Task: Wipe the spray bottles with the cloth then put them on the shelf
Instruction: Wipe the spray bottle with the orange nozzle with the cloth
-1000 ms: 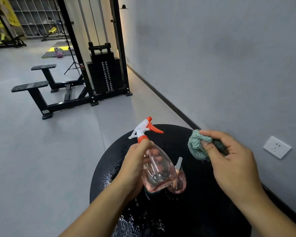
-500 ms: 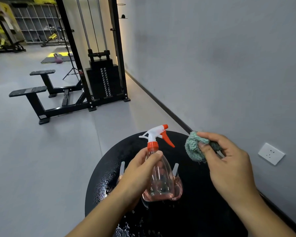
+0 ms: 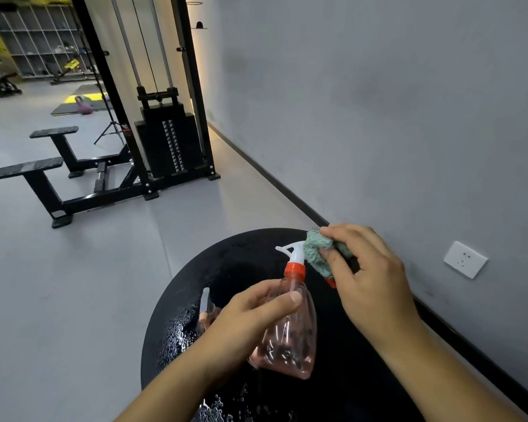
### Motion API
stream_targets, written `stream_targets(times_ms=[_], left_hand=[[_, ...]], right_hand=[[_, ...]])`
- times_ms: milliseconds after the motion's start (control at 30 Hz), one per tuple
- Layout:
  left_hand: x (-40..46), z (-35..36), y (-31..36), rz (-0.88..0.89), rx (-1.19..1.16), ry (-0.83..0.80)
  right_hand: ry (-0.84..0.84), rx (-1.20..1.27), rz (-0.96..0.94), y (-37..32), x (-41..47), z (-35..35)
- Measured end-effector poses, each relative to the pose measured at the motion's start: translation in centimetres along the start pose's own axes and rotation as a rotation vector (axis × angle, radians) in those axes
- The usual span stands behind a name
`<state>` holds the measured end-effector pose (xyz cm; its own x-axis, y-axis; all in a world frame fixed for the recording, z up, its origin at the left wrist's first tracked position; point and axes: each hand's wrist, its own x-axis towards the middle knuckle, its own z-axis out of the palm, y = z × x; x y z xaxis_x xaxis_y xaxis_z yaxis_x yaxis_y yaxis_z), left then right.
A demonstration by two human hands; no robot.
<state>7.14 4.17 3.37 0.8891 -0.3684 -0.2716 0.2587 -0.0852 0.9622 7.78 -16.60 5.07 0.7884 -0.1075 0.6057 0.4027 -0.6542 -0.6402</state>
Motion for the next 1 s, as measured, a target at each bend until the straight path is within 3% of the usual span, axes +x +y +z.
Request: stream_targets(times_ms=[200, 300, 400, 600, 767, 933, 1000], left_hand=[[-0.5, 0.9, 0.3, 0.059, 0.173, 0.055], [-0.4, 0.7, 0.1, 0.075, 0.194, 0.035], [-0.1, 0.1, -0.3, 0.064, 0.332, 0.020], [0.1, 0.7, -0.8, 0.083, 0.360, -0.012], [0.3, 0.1, -0.5, 0.121, 0.369, 0.028], [0.5, -0.2, -0.8, 0.111, 0.367, 0.050], [0.4, -0.5, -0.6, 0.108, 0.366, 0.053]], right_hand=[[-0.147, -0.246, 0.069, 0.2, -0.3, 0.9], [-0.243, -0.222, 0.121, -0.4, -0.4, 1.2], [-0.235, -0.166, 0.088, -0.2, -0.4, 1.3], [-0.235, -0.163, -0.148, -0.9, -1.3, 2.4], [-0.123, -0.186, -0.017, 1.1, -0.2, 1.4], [-0.229, -0.189, -0.148, 0.2, -1.1, 2.0], [-0.208, -0.198, -0.116, 0.9, -0.6, 1.5]])
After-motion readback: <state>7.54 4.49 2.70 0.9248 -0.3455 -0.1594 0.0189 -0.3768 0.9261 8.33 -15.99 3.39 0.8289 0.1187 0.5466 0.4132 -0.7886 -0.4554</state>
